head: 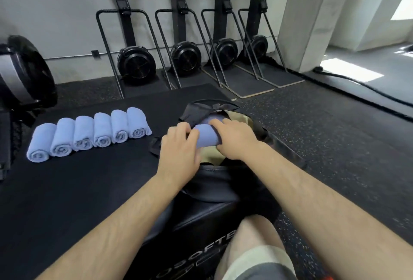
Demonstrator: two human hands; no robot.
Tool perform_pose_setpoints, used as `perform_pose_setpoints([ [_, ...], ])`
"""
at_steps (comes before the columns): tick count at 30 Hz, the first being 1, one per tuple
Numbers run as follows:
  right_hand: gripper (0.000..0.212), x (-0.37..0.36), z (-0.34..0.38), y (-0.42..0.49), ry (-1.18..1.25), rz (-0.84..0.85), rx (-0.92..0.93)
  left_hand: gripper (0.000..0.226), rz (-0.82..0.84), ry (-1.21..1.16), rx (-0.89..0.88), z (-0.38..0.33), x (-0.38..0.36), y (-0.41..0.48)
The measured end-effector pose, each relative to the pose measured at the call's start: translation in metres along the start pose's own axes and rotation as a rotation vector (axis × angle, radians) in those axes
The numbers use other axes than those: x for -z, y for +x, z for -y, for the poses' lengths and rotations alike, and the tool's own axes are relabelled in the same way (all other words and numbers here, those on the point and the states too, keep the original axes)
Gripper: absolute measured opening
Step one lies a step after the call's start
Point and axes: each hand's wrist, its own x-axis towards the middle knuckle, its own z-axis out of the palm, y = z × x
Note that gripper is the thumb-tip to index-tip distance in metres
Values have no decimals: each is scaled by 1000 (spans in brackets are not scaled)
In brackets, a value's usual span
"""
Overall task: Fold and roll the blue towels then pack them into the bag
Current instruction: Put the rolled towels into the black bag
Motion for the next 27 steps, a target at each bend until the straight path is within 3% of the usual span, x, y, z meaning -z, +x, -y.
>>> perform_pose_setpoints([
  [4, 50, -25, 8, 14, 18, 70, -28, 8, 218, 136, 195, 15, -8, 4],
  [7, 48, -45, 12, 22, 31, 117, -37, 29, 469, 272, 210, 25, -14, 16],
  [12, 46, -69, 16, 36, 63, 154, -53, 25, 359, 70, 309, 33, -14, 33],
  [15, 43, -79, 13, 47, 12, 105, -30, 46, 289, 7, 367, 34, -19, 34],
  [18, 46, -83, 9, 54, -32, 102, 1, 53, 240, 2, 384, 32, -23, 31],
  [23, 56, -83, -1, 53, 47, 251, -14, 59, 244, 6, 387, 28, -27, 29],
  [27, 51, -78, -4, 53, 92, 269, 6, 58, 262, -14, 390, 24, -29, 29],
])
